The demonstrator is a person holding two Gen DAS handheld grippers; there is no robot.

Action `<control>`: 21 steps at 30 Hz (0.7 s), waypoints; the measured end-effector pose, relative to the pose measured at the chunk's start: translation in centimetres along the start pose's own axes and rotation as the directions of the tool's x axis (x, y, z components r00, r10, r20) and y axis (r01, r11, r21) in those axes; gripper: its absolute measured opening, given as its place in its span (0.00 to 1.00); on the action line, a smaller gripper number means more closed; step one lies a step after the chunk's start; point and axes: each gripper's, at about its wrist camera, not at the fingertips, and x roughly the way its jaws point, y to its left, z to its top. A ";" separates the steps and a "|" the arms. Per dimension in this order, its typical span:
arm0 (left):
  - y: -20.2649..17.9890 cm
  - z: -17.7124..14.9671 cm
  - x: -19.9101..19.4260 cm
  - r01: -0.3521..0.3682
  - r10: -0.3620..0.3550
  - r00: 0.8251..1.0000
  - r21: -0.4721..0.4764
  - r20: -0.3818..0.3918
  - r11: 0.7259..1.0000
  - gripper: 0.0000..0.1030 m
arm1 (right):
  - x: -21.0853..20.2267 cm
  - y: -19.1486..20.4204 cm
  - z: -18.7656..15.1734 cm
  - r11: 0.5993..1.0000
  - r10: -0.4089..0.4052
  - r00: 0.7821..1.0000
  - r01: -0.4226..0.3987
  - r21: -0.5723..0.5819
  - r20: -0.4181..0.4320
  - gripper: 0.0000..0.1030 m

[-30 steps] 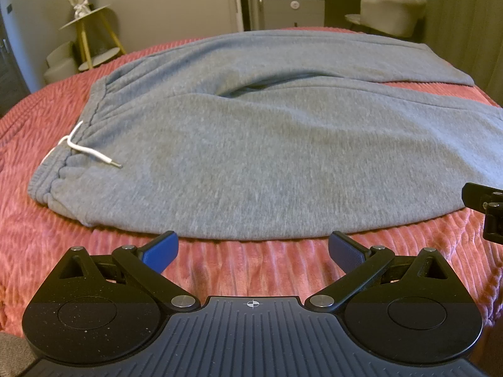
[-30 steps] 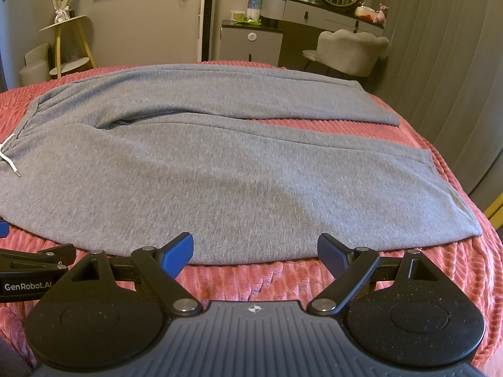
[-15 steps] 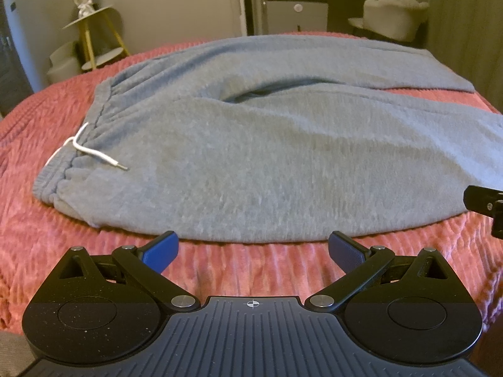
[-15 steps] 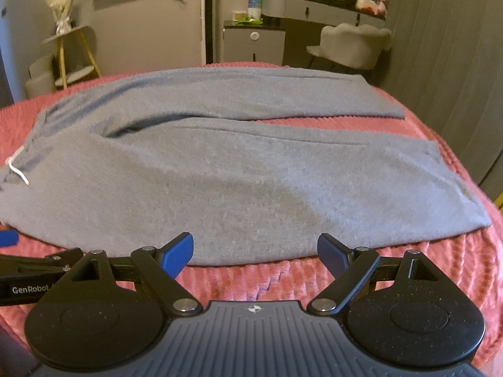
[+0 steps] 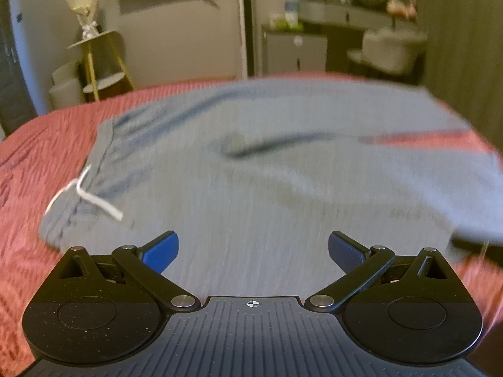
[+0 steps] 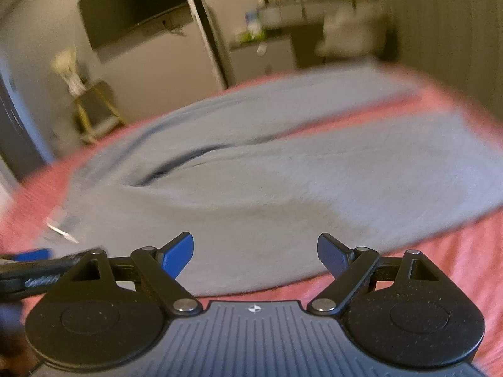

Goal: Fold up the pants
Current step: 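Reach the right tool to the pant leg and close on its fabric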

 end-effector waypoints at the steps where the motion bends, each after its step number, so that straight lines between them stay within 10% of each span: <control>1: 0.0 1.1 0.2 0.007 -0.007 1.000 -0.020 0.015 1.000 1.00 | 1.0 -1.5 0.4 0.990 0.092 0.994 -0.084 0.111 -0.066 0.84; 5: -0.1 5.8 2.5 -0.007 0.011 0.999 -0.104 0.033 0.995 1.00 | 2.9 -5.9 1.5 0.908 0.204 0.977 -0.167 0.385 -0.057 0.84; 10: 0.7 9.1 8.4 -0.140 0.143 0.990 -0.190 0.003 0.972 1.00 | 3.8 -7.1 6.3 0.913 0.068 0.995 -0.090 0.398 0.070 0.84; 21: 7.8 8.4 17.1 -0.275 0.277 0.960 -0.358 -0.046 0.892 1.00 | 18.8 -6.2 22.5 0.936 -0.114 0.993 0.122 0.329 -0.042 0.83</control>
